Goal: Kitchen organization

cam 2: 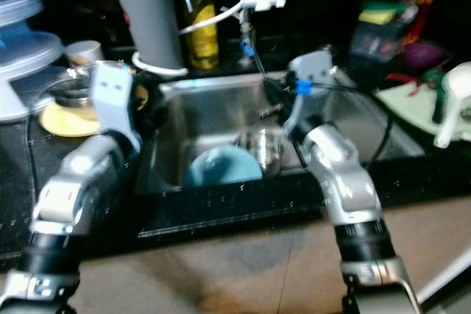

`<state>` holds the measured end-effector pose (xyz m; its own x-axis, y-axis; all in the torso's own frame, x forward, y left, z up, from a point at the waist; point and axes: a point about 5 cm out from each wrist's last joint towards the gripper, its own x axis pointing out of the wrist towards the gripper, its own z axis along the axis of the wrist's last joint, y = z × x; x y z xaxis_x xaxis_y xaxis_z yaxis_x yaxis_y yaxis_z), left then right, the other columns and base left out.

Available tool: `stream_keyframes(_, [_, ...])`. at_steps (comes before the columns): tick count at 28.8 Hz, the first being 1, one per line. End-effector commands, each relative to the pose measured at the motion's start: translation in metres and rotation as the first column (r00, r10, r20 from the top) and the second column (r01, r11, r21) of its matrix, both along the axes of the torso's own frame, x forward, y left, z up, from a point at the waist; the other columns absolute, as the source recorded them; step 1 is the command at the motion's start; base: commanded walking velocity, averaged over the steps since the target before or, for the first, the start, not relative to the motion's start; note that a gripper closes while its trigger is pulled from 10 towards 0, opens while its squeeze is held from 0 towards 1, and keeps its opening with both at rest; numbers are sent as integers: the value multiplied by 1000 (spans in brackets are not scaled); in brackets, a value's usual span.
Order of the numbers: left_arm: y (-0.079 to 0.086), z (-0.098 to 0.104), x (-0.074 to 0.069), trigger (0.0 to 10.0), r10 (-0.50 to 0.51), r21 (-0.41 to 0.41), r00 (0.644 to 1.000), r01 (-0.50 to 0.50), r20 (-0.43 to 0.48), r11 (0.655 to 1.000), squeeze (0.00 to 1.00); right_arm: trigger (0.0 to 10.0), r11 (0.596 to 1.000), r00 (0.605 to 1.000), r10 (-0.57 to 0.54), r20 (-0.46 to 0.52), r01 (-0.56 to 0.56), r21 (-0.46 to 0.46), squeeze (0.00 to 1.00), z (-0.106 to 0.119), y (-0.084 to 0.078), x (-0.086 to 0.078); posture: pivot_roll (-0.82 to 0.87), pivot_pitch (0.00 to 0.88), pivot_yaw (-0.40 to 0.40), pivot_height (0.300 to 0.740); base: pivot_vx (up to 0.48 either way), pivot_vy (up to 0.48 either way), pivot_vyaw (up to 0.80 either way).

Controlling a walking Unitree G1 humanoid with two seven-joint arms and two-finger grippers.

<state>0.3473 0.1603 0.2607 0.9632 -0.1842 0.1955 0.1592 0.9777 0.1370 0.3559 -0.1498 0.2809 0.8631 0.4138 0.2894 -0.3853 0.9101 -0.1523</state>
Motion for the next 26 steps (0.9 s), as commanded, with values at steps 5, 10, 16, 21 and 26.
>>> stream_keyframes(5, [3,-6,-1,10000,16,19,1000,-15,-24,1000,0,10000,990,996,74,46,-67,-128,0,6,5,11,-70,106,12,740,0,0,0])
stream_keyframes(10, [3,-7,-3,10000,0,49,1000,2,-31,999,0,10000,954,991,127,32,-113,-279,0,5,10,26,-62,121,9,740,0,0,0])
stream_keyframes(16, [1,-8,-14,10000,-111,137,990,122,-85,983,0,10000,825,972,211,-107,-236,-514,0,-15,19,43,-28,173,4,740,0,0,0])
stream_keyframes(21, [3,-6,-20,10000,-152,163,984,166,-98,973,0,10000,707,958,213,-192,-286,-646,0,-28,24,48,3,211,-7,740,0,0,0])
stream_keyframes(26, [-4,-2,-33,10000,-300,161,947,315,-114,935,0,10000,661,935,257,-245,-354,-662,0,-29,37,50,31,228,-10,740,0,0,0])
